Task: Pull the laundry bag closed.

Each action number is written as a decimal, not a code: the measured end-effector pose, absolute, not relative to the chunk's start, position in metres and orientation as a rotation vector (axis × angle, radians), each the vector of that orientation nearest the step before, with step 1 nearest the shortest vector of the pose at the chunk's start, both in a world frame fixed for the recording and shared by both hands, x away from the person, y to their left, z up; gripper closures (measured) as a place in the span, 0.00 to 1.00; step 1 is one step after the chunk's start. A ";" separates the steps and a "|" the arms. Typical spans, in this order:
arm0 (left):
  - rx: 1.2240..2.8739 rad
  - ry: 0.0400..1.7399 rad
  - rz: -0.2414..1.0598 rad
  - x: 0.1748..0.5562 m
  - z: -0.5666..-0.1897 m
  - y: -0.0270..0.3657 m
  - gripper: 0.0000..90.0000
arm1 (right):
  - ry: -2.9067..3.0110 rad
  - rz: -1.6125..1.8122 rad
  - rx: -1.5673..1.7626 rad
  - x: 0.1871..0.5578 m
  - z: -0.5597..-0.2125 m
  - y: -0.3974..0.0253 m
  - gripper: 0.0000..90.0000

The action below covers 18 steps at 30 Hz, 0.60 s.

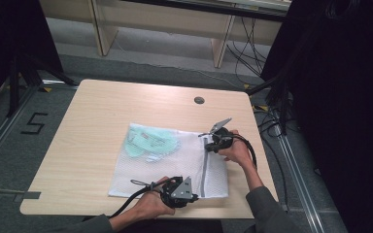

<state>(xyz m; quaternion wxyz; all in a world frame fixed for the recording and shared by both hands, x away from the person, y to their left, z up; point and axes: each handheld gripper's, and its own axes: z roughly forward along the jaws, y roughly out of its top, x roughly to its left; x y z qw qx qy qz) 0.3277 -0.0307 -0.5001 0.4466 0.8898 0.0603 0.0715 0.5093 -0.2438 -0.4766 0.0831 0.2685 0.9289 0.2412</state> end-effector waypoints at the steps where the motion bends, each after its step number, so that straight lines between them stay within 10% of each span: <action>1: 2.207 0.149 0.181 0.328 -0.500 -0.030 0.99 | 2.764 0.728 0.807 0.511 -0.477 -0.243 0.96; 18: 2.210 0.130 0.190 0.331 -0.500 -0.029 0.99 | 2.740 0.730 0.819 0.523 -0.477 -0.243 0.96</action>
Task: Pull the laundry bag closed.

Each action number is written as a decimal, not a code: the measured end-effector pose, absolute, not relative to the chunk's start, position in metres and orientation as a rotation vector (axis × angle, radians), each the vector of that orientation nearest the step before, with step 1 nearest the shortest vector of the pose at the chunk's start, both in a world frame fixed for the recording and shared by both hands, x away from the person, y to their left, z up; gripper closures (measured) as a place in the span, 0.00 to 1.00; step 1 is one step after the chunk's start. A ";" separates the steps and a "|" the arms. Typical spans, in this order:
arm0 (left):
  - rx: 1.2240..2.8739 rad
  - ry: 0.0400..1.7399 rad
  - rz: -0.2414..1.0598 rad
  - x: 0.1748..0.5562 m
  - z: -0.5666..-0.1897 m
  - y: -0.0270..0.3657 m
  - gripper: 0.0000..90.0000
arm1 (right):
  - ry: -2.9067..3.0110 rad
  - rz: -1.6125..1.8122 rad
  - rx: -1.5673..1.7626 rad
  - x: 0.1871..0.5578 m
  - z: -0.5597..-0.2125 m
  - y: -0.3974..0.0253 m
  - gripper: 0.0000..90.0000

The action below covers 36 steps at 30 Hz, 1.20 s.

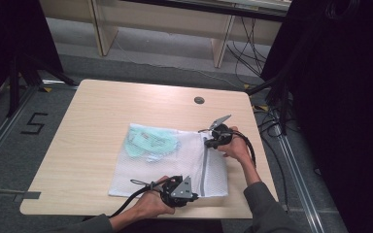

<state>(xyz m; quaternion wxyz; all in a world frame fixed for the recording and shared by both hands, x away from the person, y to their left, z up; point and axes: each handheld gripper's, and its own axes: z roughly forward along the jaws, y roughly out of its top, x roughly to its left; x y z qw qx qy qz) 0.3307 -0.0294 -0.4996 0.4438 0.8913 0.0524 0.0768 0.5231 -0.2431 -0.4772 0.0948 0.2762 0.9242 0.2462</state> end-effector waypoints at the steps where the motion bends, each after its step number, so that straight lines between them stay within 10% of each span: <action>1: 2.209 0.132 0.188 0.331 -0.500 -0.030 0.99 | 2.743 0.732 0.823 0.524 -0.477 -0.244 0.96; 36: 2.202 0.170 0.151 0.332 -0.506 -0.029 0.99 | 2.646 0.721 0.829 0.544 -0.478 -0.245 0.96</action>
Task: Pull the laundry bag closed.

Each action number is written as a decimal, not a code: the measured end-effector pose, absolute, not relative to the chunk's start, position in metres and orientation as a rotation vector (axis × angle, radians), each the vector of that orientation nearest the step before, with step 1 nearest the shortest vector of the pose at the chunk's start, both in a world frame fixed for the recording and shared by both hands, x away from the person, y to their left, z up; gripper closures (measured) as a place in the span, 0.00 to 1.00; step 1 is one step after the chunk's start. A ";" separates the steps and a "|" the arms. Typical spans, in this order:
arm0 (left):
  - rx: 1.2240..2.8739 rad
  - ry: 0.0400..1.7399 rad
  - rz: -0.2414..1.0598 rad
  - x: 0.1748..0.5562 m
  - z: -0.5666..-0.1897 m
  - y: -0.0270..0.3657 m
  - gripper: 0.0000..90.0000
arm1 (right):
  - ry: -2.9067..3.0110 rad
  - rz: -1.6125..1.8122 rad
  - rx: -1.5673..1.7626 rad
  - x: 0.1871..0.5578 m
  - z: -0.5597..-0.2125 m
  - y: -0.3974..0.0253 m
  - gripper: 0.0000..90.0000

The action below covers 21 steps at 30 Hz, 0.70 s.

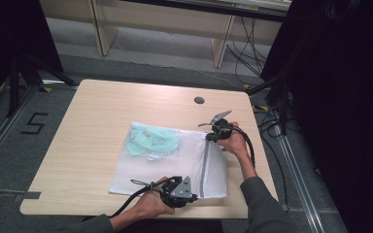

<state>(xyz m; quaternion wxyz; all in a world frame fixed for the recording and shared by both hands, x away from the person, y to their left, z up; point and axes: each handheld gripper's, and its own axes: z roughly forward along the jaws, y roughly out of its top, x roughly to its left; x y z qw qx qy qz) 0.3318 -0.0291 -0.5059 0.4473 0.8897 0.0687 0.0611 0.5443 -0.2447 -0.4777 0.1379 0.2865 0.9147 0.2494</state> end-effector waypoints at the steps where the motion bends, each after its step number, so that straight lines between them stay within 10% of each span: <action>1: 2.194 0.172 0.154 0.332 -0.506 -0.029 0.99 | 2.630 0.737 0.856 0.543 -0.479 -0.244 0.96; 21: 2.210 0.169 0.158 0.338 -0.504 -0.030 0.99 | 2.606 0.724 0.859 0.544 -0.474 -0.242 0.96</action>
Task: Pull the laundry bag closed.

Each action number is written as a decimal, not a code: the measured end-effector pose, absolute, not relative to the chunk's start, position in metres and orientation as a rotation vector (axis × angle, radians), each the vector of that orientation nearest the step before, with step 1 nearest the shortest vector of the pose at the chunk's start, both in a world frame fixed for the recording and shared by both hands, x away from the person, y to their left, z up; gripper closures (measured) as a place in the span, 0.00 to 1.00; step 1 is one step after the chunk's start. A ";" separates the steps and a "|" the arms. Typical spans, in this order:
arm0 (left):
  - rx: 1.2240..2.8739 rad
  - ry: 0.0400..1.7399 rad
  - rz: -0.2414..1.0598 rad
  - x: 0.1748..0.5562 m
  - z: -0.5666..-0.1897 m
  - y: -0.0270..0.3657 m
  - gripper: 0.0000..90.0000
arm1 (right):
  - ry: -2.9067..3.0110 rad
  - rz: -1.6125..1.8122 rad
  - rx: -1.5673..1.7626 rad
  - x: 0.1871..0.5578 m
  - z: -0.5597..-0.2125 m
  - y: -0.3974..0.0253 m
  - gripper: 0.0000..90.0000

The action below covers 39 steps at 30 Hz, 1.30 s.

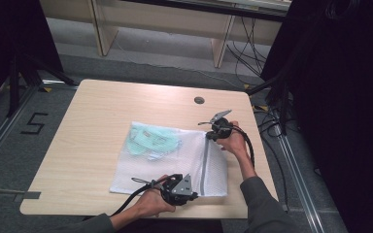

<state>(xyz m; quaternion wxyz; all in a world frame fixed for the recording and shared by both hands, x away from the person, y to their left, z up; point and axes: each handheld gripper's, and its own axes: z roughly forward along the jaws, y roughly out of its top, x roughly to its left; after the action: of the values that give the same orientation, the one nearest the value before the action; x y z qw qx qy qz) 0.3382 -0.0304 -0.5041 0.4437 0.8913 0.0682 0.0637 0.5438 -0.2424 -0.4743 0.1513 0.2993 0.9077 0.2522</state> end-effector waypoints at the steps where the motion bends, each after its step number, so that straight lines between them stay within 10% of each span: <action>1: 2.205 0.183 0.152 0.338 -0.504 -0.031 0.99 | 2.599 0.721 0.867 0.544 -0.475 -0.242 0.96; 19: 2.203 0.208 0.136 0.340 -0.505 -0.032 0.95 | 2.538 0.820 0.971 0.540 -0.466 -0.249 0.83; 39: 2.178 0.432 0.215 0.377 -0.468 0.034 0.56 | 2.615 0.875 0.879 0.468 -0.442 -0.238 0.78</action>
<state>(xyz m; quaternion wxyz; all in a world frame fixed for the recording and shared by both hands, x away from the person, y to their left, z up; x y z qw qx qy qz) 0.3768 0.0335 -0.4678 0.4396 0.8769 0.1738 0.0865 0.4680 -0.2384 -0.4422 0.1235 0.3013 0.8967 0.2999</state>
